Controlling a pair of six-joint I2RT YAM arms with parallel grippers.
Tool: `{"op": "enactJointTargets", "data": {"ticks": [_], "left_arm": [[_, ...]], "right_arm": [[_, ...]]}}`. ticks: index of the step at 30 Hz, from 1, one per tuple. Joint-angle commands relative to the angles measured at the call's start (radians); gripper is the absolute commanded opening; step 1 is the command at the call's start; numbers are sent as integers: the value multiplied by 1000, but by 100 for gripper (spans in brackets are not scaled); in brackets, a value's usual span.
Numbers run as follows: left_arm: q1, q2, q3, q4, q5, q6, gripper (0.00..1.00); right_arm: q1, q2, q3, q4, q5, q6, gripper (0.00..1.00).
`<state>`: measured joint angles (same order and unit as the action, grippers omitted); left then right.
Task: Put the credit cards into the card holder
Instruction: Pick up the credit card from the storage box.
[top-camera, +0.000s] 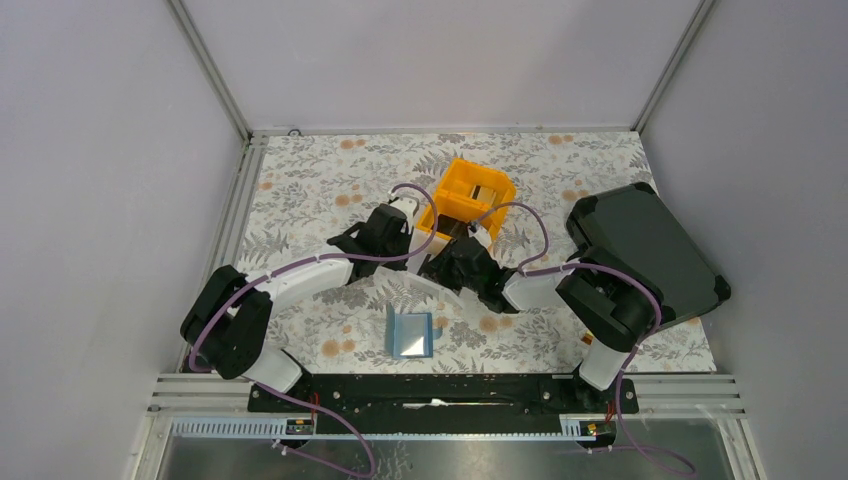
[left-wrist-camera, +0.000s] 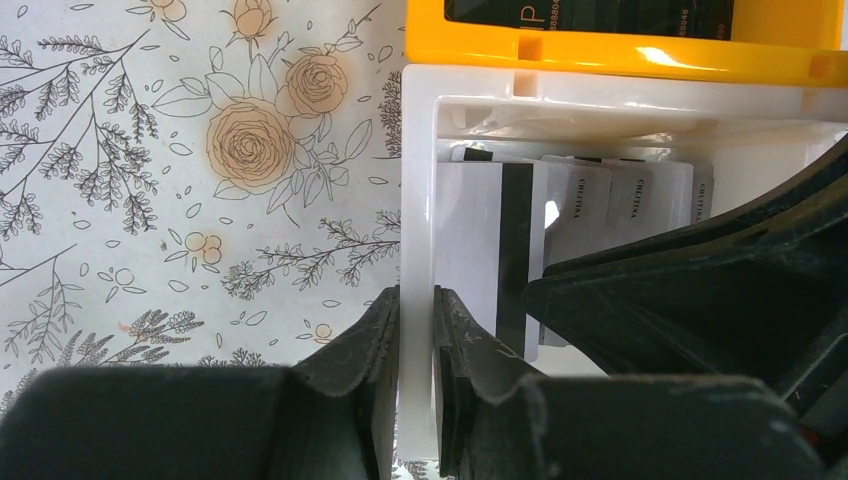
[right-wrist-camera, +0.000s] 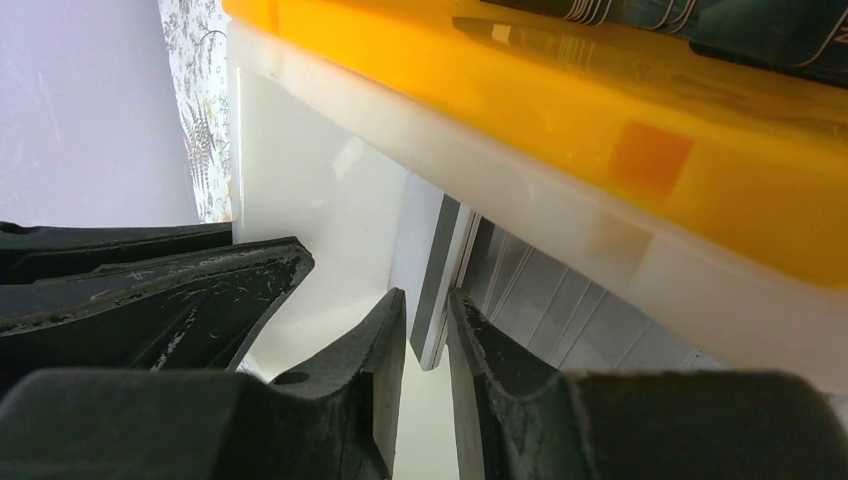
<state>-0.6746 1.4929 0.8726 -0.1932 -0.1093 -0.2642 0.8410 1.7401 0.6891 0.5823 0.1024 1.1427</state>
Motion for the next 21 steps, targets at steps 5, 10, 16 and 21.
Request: {"op": "enactJointTargets", "data": {"ticks": [5,10,16,21], "left_arm": [[-14,-26,-14,33,33,-3,0],[-14,-29,-18,31,33,-3,0],[-14,-30,-16,30,33,-3,0],[-14,-34,-17,28,30,-3,0]], "right_arm": [[13,22,-41,196,-62,9,28],[18,21,-82,294,-35,14,27],[18,35,-32,145,-11,31,31],[18,56,-2,83,-8,51,35]]}}
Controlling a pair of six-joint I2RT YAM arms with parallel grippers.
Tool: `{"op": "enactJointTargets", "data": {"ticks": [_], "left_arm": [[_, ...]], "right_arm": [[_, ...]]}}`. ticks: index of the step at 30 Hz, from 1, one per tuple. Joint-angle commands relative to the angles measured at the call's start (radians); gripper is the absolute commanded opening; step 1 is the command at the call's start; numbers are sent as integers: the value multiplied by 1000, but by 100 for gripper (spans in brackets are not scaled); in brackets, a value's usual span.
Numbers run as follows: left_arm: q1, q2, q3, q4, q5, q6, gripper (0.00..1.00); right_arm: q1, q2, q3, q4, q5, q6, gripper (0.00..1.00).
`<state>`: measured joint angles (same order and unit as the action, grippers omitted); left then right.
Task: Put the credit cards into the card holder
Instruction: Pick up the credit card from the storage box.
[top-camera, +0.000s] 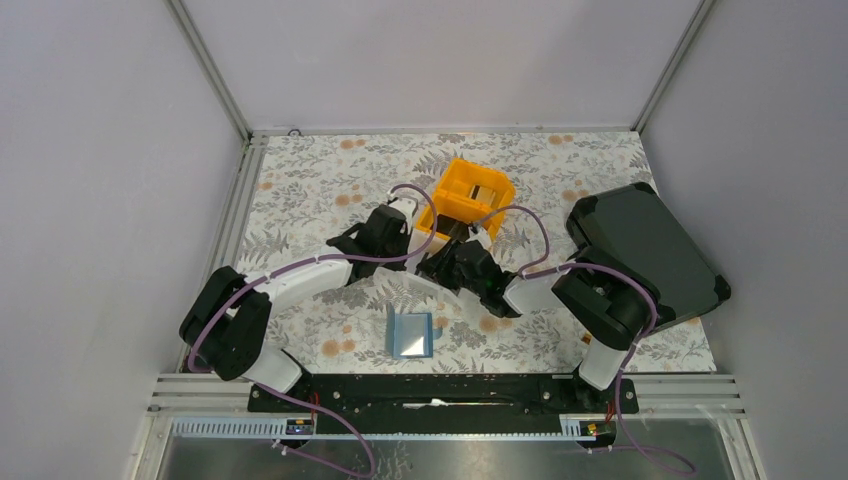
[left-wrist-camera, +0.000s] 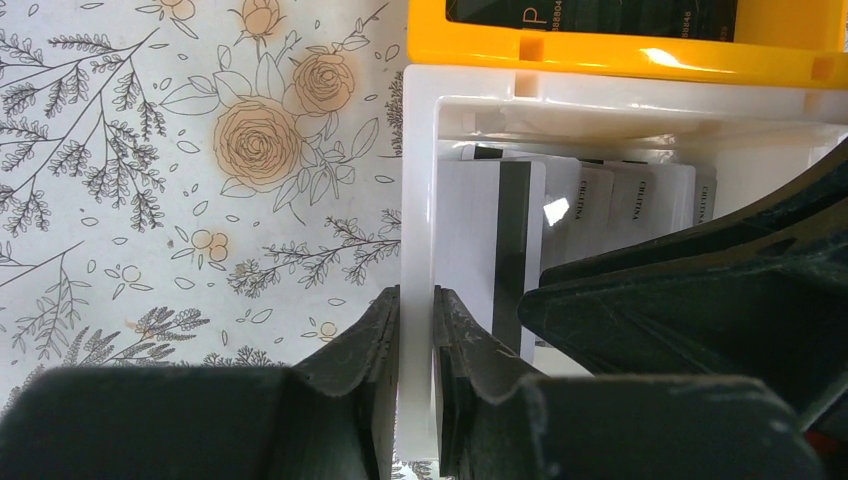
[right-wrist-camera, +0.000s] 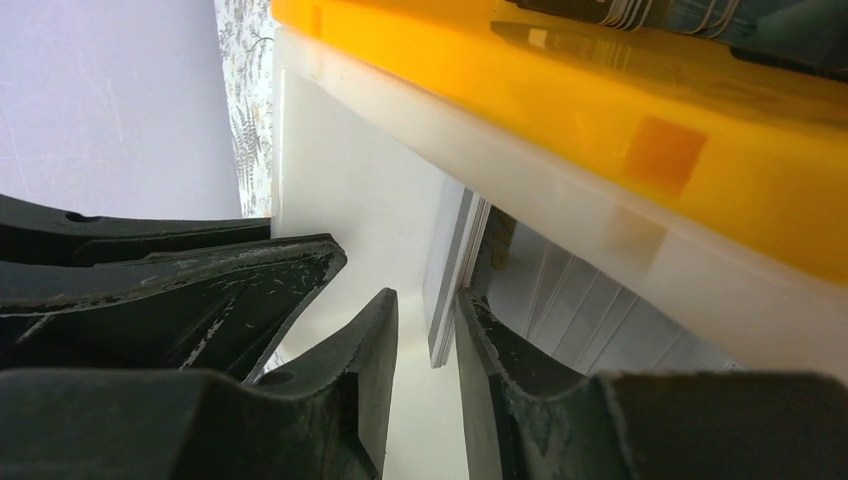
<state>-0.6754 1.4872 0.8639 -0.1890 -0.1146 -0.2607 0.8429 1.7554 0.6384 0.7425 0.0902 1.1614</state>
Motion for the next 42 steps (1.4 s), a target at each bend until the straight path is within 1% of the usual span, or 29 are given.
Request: {"op": "enactJointTargets", "data": {"ticks": [1,7,12,15,17,19,24,27,30,33,36,39,42], "left_arm": [[-13,-29,-8,22,35,-6,0],[-13,-30,-9,25,36,-6,0],[-14,-31,-17,41,66,-5,0],[-15,-31,-17,48,75,-6,0],[-15,-31,-17,47,74,-5,0],[-14,-31,-16,42,69,-5,0],[-14,-33,-13,29,45,-6,0],[-15,-34,-9,29,41,-8,0],[-15,-34,-8,29,41,-8,0],[-15,-37,-9,28,40,-8,0],[-15,-36,-11,28,38,-8,0],[-15,-38,-10,29,38,-8,0],[-16,-38,-8,28,36,-8,0]], "right_arm": [[16,48,53,-81,2,33,36],[16,93,72,-64,-17,43,36],[16,114,91,-89,-12,54,35],[16,129,94,-64,-27,57,32],[16,136,78,2,-44,57,27],[16,136,67,58,-62,57,24],[16,86,51,101,-69,47,21],[16,68,62,88,-66,26,21],[16,91,80,60,-73,18,21],[20,106,59,144,-87,32,21],[26,88,41,189,-82,11,22],[32,61,30,196,-59,-19,24],[33,73,43,156,-53,-15,25]]}}
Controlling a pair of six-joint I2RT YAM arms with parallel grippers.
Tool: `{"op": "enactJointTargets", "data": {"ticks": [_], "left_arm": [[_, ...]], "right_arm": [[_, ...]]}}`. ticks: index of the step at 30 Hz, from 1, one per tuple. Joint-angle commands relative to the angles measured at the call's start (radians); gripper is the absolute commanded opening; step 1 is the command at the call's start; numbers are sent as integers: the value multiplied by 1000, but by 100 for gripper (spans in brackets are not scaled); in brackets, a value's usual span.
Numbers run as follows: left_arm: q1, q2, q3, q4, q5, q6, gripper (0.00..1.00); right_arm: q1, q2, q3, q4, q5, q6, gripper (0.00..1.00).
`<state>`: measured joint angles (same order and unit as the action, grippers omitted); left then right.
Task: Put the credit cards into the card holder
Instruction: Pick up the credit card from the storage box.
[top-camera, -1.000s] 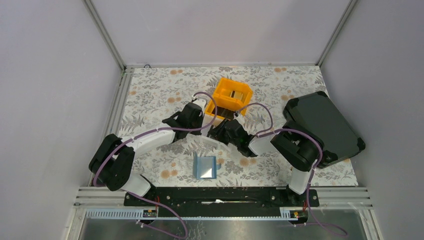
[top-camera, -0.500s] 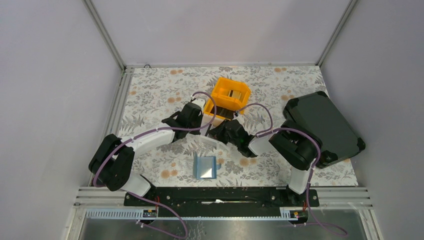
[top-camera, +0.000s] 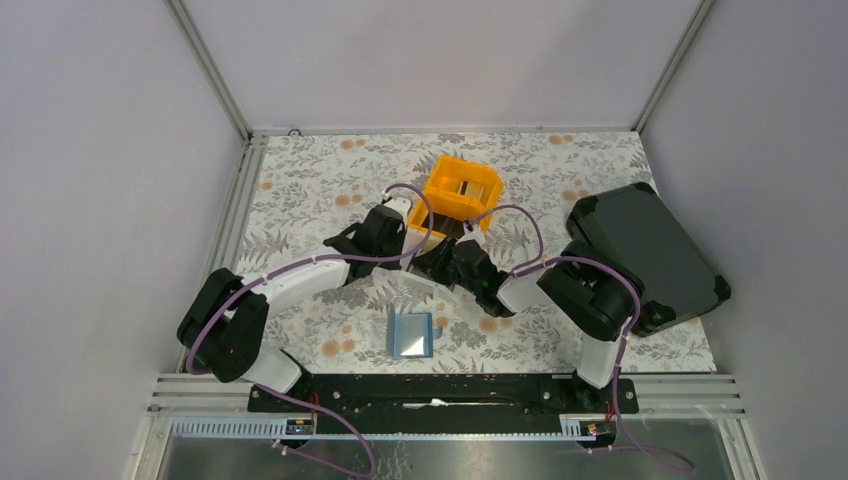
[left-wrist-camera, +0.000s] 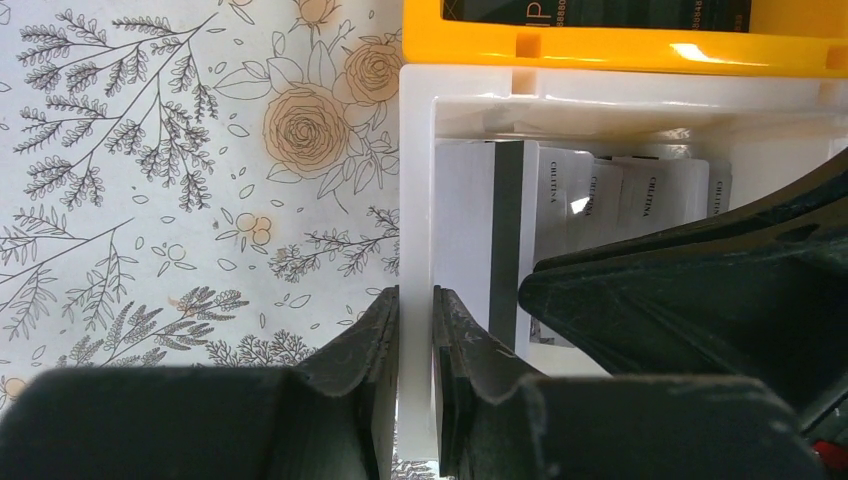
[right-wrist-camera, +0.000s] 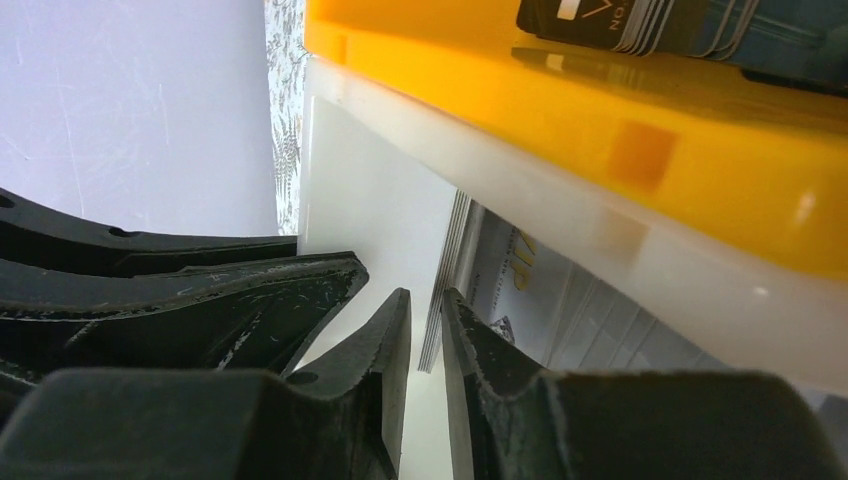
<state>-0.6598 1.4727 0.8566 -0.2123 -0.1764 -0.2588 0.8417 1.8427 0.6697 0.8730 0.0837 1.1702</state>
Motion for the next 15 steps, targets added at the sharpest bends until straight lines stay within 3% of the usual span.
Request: {"op": "enactJointTargets", "data": {"ticks": [1,15], "left_arm": [[-31,-23,-1,51,98,-10,0],[-32,-31,-8,51,89,-8,0]], "right_arm": [[34,0,16,12,-49,-13,25],[36,57,116,-250,-10,15,39]]}}
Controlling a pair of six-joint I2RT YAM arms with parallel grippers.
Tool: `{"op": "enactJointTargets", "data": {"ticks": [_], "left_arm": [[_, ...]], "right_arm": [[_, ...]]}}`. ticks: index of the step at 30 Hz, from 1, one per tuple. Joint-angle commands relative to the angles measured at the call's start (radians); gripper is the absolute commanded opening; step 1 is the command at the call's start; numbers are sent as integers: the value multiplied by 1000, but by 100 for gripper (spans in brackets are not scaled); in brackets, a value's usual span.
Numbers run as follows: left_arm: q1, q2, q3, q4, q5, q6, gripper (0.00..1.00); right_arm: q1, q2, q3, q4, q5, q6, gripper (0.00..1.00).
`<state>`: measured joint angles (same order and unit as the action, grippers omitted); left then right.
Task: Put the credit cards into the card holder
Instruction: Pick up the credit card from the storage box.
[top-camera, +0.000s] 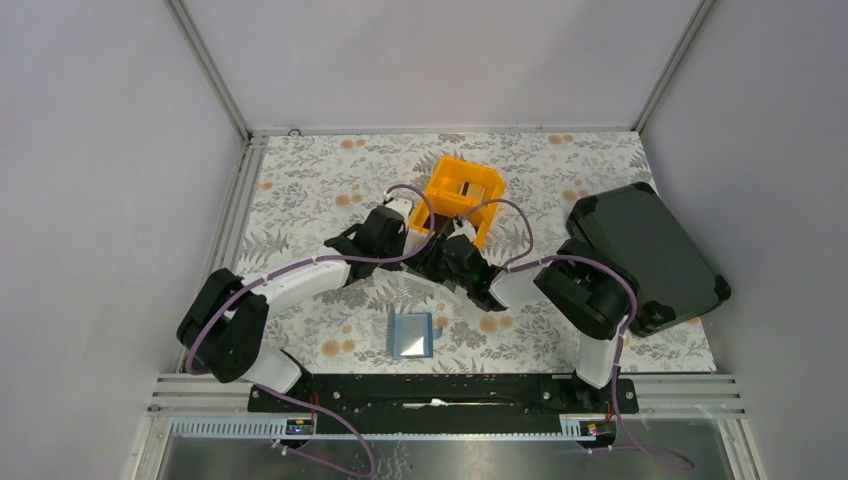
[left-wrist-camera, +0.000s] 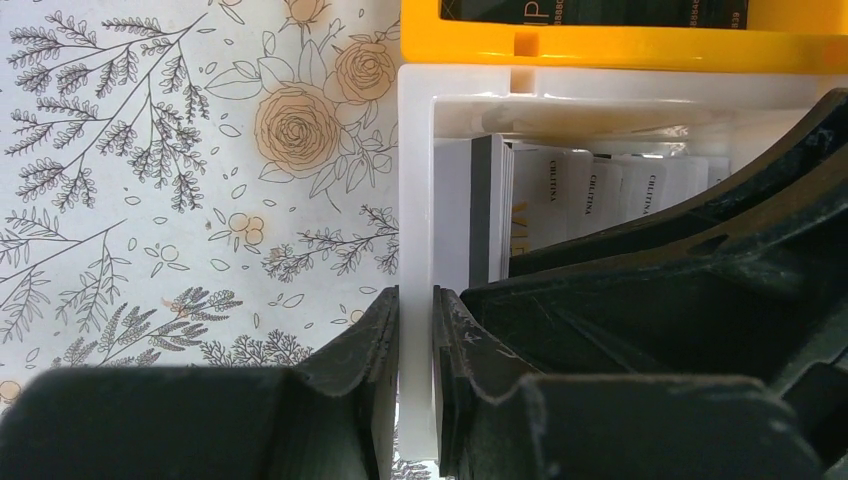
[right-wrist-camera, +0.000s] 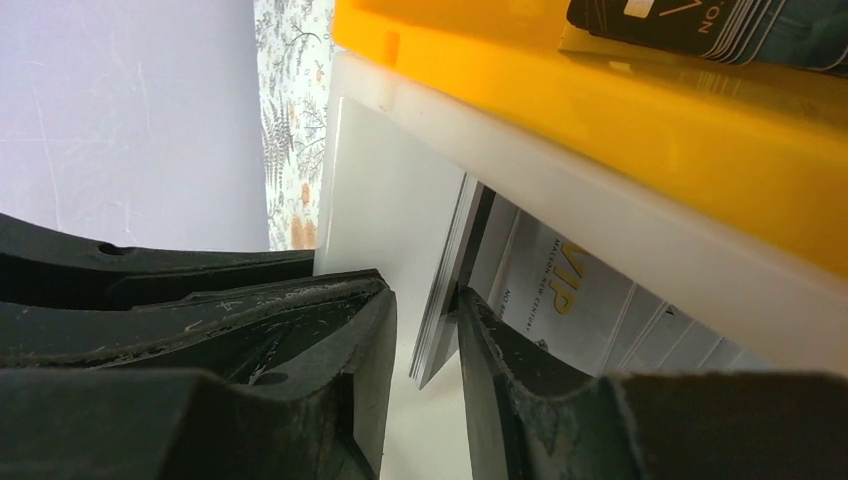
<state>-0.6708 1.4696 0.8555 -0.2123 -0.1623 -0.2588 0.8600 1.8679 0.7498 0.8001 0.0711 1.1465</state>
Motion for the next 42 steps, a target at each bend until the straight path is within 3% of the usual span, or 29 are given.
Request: {"op": "enactJointTargets", "data": {"ticks": [1,10,19,24,29,31,42], "left_arm": [[-21,-29,-8,51,75,-8,0],[-21,-31,-11,52,69,-8,0],[-21,-39,2,24,44,-16,0],[-21,-52,16,-11,-38,-42,0],[-21,-65,24,-35,-59,-55,0],[-21,-73,24,-37,-63,-57,5],[-19,-130,75,-64,-59,-71,53]], "right_arm": [[17,32,42,-202,8,38,41],[17,50,98,-319,45,13,41],[17,-3,76,-360,76,21,8],[17,-102,45,-393,116,8,1],[17,-203,21,-435,151,-50,0],[17,-233,13,-448,156,-92,0],[15,-346,-49,-411,85,-401,0]]}}
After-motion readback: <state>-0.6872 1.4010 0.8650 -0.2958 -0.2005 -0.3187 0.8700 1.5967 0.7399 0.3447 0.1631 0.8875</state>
